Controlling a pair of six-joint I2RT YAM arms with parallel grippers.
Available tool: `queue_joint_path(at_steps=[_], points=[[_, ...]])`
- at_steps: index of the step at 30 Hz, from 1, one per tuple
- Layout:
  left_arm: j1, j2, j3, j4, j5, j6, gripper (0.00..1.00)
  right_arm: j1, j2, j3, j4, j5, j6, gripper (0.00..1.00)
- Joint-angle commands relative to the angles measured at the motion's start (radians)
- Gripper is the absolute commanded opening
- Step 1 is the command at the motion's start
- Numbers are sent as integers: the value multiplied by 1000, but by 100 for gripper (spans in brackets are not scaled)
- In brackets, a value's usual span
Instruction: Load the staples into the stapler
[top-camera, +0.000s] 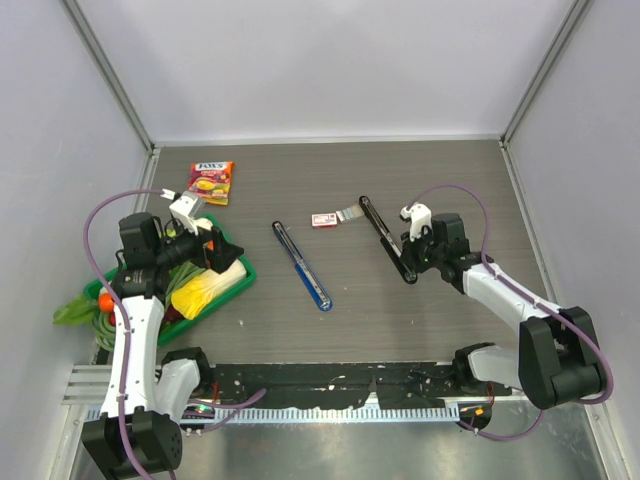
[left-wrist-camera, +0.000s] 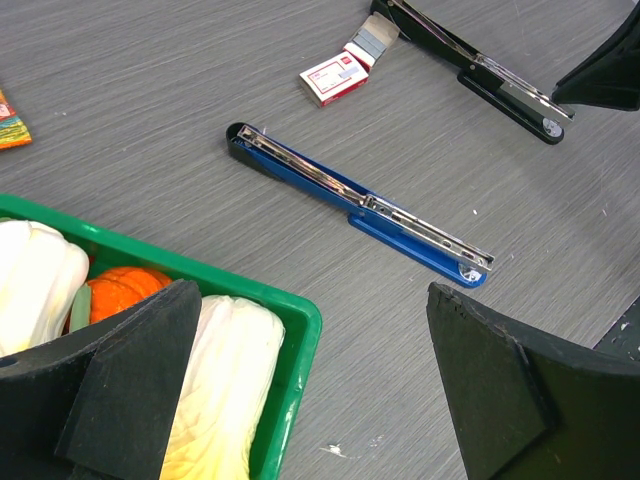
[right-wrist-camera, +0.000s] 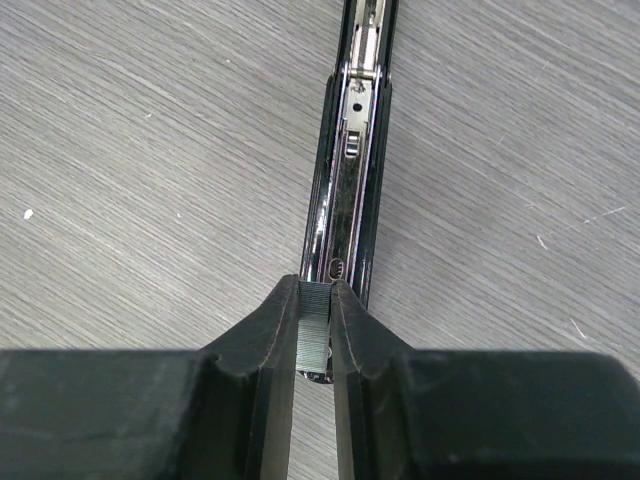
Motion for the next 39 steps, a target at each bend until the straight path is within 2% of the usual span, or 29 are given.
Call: queue_joint_path(at_steps=[1,39], points=[[10,-9,-3,40,23,-3,100,-5,-19,-4,54,-24,-16,18],[11,-9,-8,43,25,-3,100,-35,55,4,54,-61,-42,19]])
